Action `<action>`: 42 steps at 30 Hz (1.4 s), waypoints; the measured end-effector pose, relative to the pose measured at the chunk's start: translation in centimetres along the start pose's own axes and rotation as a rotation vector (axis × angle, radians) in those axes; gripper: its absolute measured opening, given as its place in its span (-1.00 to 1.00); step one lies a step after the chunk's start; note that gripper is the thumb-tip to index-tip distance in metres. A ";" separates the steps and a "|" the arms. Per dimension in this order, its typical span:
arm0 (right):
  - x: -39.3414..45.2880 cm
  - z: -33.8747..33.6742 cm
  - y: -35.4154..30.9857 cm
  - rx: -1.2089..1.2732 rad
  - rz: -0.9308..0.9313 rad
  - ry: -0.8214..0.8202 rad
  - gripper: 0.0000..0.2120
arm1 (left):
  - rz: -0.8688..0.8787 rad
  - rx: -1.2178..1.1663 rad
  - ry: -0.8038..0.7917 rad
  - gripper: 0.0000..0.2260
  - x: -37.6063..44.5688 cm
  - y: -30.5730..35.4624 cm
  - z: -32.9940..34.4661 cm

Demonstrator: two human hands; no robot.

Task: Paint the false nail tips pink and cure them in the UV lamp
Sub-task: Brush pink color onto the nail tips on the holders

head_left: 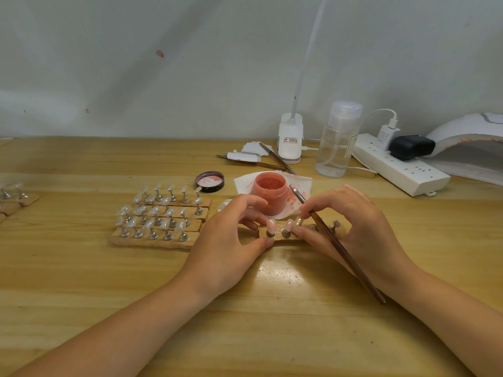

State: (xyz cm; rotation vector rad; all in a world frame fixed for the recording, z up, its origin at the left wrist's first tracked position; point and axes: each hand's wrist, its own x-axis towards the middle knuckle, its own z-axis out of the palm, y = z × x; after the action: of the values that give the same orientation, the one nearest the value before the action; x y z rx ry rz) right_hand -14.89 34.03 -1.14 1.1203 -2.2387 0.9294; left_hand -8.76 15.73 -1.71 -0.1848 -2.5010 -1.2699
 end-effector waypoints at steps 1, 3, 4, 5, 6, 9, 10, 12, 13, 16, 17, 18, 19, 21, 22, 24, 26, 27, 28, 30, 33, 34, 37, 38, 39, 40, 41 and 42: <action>0.0 0.0 0.0 0.004 -0.001 0.002 -0.72 | -0.002 -0.001 -0.001 -0.60 0.0 0.0 0.0; 0.1 0.0 -0.1 0.003 -0.002 0.000 -0.71 | -0.009 -0.003 0.000 -0.60 0.0 0.1 0.0; 0.1 0.0 0.0 0.000 -0.006 0.000 -0.72 | -0.012 -0.001 0.001 -0.60 0.0 0.1 0.0; 0.1 0.0 0.0 -0.002 -0.011 0.003 -0.74 | -0.015 0.001 0.001 -0.60 0.0 0.1 0.0; 0.1 0.1 0.1 -0.002 -0.014 0.007 -0.74 | -0.016 0.002 0.002 -0.61 0.0 0.1 0.0; 0.1 0.1 0.2 -0.001 -0.016 0.011 -0.75 | -0.021 0.006 0.003 -0.62 0.0 0.2 0.0; 0.1 0.1 0.2 -0.004 -0.018 0.011 -0.76 | -0.024 0.005 0.003 -0.62 0.0 0.2 0.0; 0.1 0.1 0.2 -0.009 -0.030 0.008 -0.78 | -0.031 -0.002 0.003 -0.62 0.0 0.1 0.0; 0.1 0.1 0.2 -0.011 -0.038 0.005 -0.79 | -0.035 -0.006 0.006 -0.63 0.0 0.1 0.1; 0.1 0.0 0.2 -0.016 -0.054 -0.012 -0.80 | -0.051 -0.022 0.014 -0.64 0.0 0.0 0.1; 0.1 -0.1 0.1 -0.010 -0.055 -0.009 -0.80 | -0.056 -0.026 0.015 -0.64 0.0 0.0 0.1; 0.1 -0.2 0.1 0.000 -0.052 0.000 -0.80 | -0.059 -0.027 0.017 -0.65 0.0 -0.1 0.1; 0.1 -0.2 0.0 0.013 -0.047 0.014 -0.80 | -0.060 -0.027 0.018 -0.65 0.0 -0.1 0.2; 0.1 -0.4 -0.2 0.050 -0.030 0.050 -0.79 | -0.056 -0.011 0.016 -0.64 0.0 -0.1 0.2; 0.1 -0.4 -0.3 0.073 -0.024 0.070 -0.78 | -0.051 0.003 0.014 -0.63 -0.1 -0.1 0.2; 0.1 -0.5 -0.6 0.121 -0.014 0.103 -0.76 | -0.045 0.029 0.016 -0.61 -0.1 0.0 0.3; 0.1 -0.4 -1.0 0.153 -0.007 0.136 -0.78 | -0.019 0.036 0.047 -0.60 -0.2 0.3 0.2; 0.1 -0.4 -1.2 0.158 -0.009 0.152 -0.78 | 0.017 0.038 0.073 -0.61 -0.3 0.5 0.1; 0.1 -0.3 -1.4 0.162 -0.013 0.166 -0.78 | 0.069 0.041 0.097 -0.64 -0.3 0.7 0.1; 0.1 -0.1 -1.9 0.177 -0.034 0.182 -0.79 | 0.167 0.040 0.110 -0.71 -0.5 1.1 0.0; 0.0 0.1 -2.6 0.206 -0.067 0.174 -0.79 | 0.225 0.062 0.111 -0.78 -0.6 1.3 0.1; -0.1 0.2 -2.7 0.214 -0.071 0.168 -0.78 | 0.236 0.069 0.117 -0.78 -0.6 1.3 0.1; -0.1 0.3 -2.9 0.216 -0.085 0.157 -0.78 | 0.275 0.032 0.142 -0.85 -0.5 1.3 0.0; 0.0 0.3 -2.9 0.218 -0.087 0.157 -0.77 | 0.280 0.014 0.151 -0.86 -0.5 1.3 0.0; 0.0 0.3 -2.9 0.222 -0.083 0.159 -0.76 | 0.279 -0.003 0.158 -0.86 -0.5 1.2 0.0; 0.1 0.1 -2.8 0.226 -0.071 0.163 -0.74 | 0.273 -0.015 0.160 -0.88 -0.5 1.2 -0.1; 0.2 0.0 -2.7 0.228 -0.052 0.170 -0.72 | 0.264 -0.029 0.165 -0.90 -0.5 1.1 -0.1; 0.4 -0.2 -2.7 0.237 -0.022 0.184 -0.73 | 0.246 -0.049 0.174 -0.91 -0.5 1.1 -0.2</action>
State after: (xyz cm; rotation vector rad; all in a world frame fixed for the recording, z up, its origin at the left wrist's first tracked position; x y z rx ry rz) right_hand -12.90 32.79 0.22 1.1073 -2.0035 1.2609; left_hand -7.97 16.27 -0.92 -0.3659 -2.2236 -1.1926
